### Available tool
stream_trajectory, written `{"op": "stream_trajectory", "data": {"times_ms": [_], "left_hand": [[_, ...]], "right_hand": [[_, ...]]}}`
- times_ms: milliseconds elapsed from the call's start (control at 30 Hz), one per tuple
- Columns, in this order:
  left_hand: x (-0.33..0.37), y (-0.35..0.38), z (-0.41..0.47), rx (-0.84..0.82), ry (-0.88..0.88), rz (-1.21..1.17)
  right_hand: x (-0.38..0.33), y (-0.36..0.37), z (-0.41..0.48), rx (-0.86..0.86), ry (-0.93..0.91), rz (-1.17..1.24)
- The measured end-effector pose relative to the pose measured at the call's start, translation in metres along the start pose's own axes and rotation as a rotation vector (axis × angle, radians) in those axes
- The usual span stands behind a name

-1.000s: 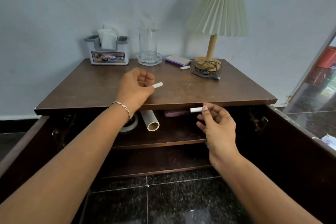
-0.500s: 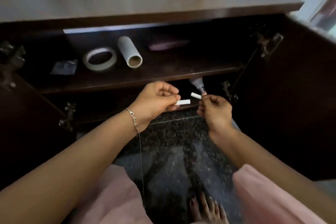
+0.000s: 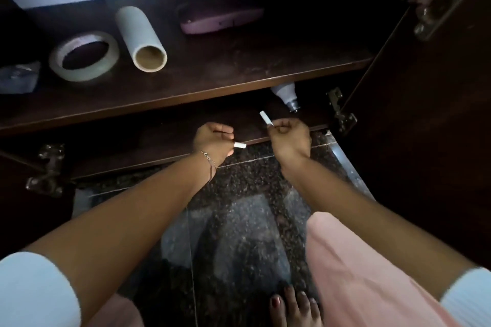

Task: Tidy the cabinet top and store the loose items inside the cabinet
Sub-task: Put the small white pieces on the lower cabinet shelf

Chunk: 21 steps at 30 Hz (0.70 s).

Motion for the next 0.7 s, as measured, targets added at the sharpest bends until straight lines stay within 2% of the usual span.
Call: {"op": "stream_trajectory", "data": {"times_ms": [300, 433, 700], "left_hand": [[0.009, 0.008, 0.061, 0.093, -0.029, -0.296], [0.012, 0.028, 0.066, 0.027, -0.081, -0.485], [0.005, 0.013, 0.069, 0.194, -0.078, -0.520]], "right_hand": [[-0.021, 0.009, 0.026, 0.135, -0.039, -0.475], [-0.028, -0.002, 0.038, 0.184, -0.042, -0.515], [-0.016, -0.010, 0.040, 0.198, -0.044, -0.398]]}}
Point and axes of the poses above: each hand's wrist, its own z-axis towards the middle knuckle, its own y-axis out of the palm, x = y × z, the point moved 10 cm from there along z, towards the middle knuckle, and after that the axes turned 9 degrees about -x, right-handed, at the moved point
